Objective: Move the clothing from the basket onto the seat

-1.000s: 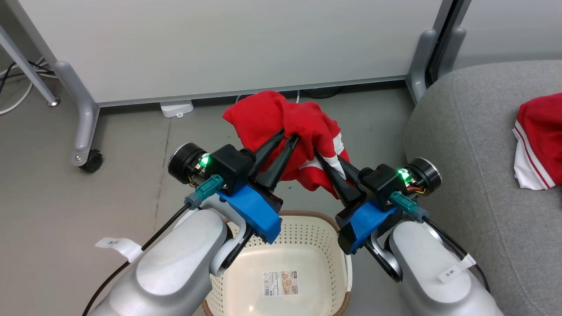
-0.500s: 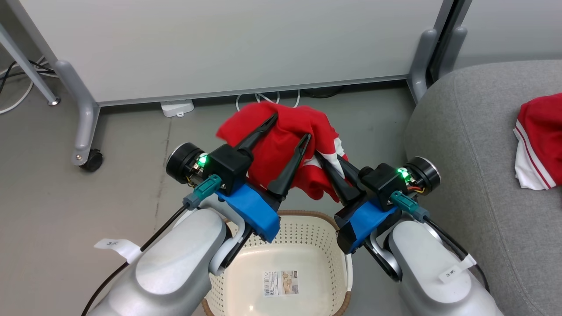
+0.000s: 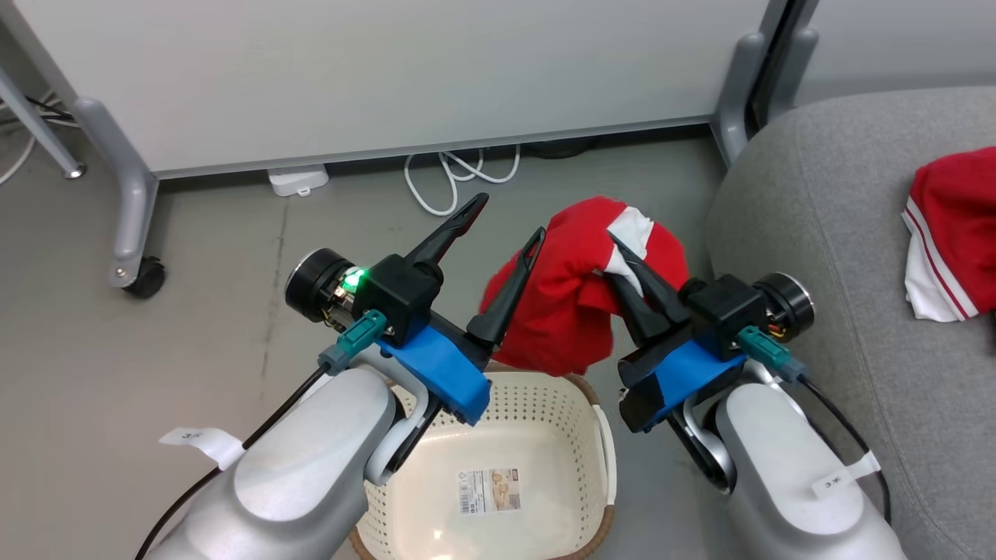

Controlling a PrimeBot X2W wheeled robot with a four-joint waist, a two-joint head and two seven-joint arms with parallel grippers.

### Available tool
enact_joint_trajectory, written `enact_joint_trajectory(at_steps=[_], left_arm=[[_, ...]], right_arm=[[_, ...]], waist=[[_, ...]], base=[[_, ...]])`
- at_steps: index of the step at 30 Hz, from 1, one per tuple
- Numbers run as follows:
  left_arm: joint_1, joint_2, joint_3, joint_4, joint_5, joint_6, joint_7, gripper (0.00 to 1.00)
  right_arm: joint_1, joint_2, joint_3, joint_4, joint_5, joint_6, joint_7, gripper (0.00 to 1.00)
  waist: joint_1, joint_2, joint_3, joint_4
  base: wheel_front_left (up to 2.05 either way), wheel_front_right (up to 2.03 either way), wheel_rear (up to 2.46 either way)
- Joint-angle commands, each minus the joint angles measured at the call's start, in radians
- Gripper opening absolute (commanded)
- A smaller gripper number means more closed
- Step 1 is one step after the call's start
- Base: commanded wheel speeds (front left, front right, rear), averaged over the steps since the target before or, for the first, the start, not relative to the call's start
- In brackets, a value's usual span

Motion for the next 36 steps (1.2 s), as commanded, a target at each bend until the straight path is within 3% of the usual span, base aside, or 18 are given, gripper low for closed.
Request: enact_joint_trajectory(at_steps=[1, 21, 36], left_arm=[[-0.010, 0.006, 0.001, -0.001, 0.006, 0.004, -0.005, 1.00], [-0.036, 0.014, -0.039, -0.017, 0.051, -0.002, -0.014, 1.00], [-0.052, 0.014, -0.064, -0.008, 0.063, -0.006, -0.017, 1.00]], right_arm=[[0.011, 0.000, -0.008, -0.010, -0.007, 0.000, -0.004, 0.00], [0.079, 0.000, -0.223, -0.173, -0.057, 0.000, -0.004, 0.00], [0.172, 0.000, -0.314, -0.250, -0.040, 0.000, -0.004, 0.00]], waist=[[0.0000, 0.0000, 0.010, -0.011], [0.0000, 0.0000, 0.118, -0.211], [0.0000, 0.0000, 0.144, -0.334]], base=[[0.00, 0.00, 0.00], [0.00, 0.00, 0.00], [0.00, 0.00, 0.00]])
